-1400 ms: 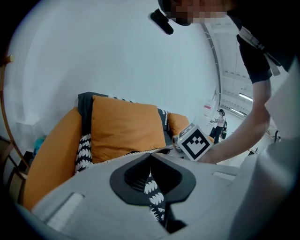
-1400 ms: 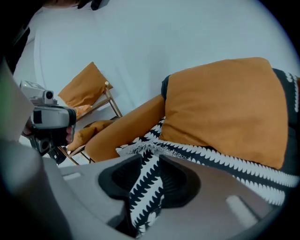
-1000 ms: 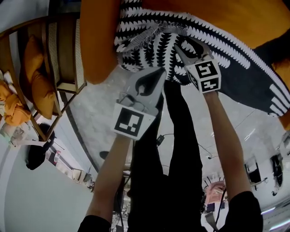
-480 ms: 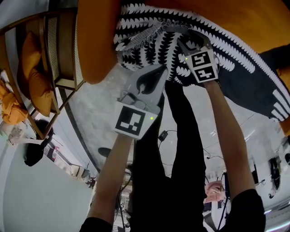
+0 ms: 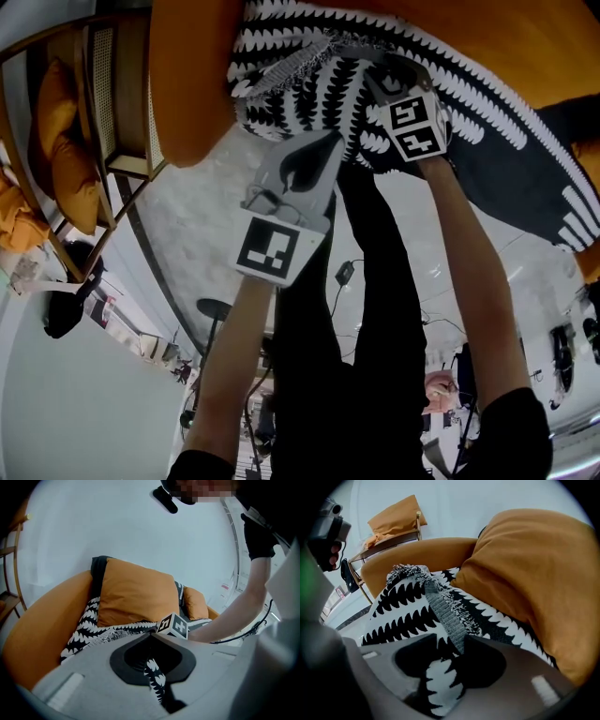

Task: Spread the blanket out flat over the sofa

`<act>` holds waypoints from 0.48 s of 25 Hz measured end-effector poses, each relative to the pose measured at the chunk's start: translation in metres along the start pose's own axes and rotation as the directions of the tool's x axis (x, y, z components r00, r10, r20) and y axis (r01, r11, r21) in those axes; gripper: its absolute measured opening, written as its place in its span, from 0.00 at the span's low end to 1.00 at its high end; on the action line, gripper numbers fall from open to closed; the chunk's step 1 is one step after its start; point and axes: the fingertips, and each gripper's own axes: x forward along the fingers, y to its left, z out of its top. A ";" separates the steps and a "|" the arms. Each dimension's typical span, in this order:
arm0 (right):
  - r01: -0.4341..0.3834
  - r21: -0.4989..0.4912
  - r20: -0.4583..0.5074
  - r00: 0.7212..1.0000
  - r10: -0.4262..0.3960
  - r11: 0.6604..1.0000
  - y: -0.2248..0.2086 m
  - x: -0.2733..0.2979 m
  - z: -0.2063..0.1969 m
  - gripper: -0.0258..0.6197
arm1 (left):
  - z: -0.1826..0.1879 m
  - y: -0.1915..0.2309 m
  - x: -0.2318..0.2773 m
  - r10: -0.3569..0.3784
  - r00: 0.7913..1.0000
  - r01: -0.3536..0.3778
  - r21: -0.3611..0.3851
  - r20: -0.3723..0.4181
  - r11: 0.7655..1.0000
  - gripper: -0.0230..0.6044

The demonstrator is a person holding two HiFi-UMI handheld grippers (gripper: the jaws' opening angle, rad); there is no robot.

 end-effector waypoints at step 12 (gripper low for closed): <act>-0.105 -0.003 0.014 0.994 0.105 0.995 0.019 -0.014 0.007 0.07 | 0.002 -0.002 -0.006 0.040 0.999 -0.040 0.001 0.002 0.999 0.05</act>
